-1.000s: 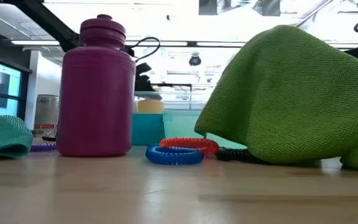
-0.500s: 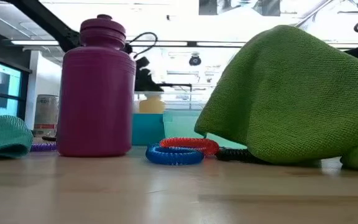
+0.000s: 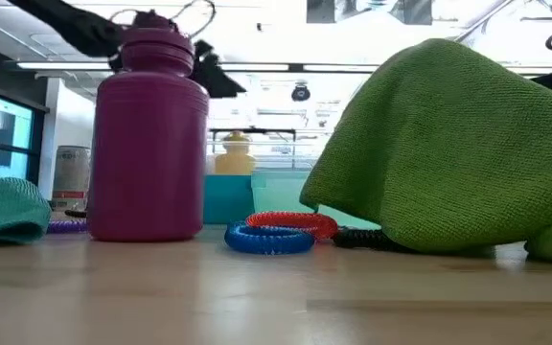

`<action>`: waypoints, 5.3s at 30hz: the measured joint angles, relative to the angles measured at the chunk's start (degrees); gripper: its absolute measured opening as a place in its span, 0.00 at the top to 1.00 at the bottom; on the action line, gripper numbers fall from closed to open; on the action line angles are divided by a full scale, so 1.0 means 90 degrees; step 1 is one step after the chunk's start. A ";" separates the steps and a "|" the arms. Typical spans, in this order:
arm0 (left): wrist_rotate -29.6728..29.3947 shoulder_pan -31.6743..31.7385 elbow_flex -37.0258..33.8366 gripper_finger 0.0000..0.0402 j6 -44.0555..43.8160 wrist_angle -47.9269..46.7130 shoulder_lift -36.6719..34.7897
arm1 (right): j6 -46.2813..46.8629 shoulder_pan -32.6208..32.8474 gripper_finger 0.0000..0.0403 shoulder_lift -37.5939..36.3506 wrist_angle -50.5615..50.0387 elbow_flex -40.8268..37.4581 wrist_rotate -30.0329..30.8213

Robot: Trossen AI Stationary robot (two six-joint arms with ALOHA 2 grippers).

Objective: Pick & Place Sports Items
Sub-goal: Put the black spring keychain into the blue bin

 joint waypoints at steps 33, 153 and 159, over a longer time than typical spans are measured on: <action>-0.1534 -0.2531 0.0005 0.42 0.0353 -0.6993 -0.1834 | 0.0000 0.0001 1.00 0.0000 0.0000 0.0000 0.0001; -0.2419 -0.1825 -0.3089 0.42 0.0172 -0.4574 -0.0168 | 0.0000 0.0000 1.00 -0.0002 0.0000 0.0000 0.0002; -0.2416 -0.1825 -0.3135 0.42 0.0113 -0.4520 -0.0173 | 0.0000 0.0000 1.00 0.0000 -0.0002 0.0000 0.0002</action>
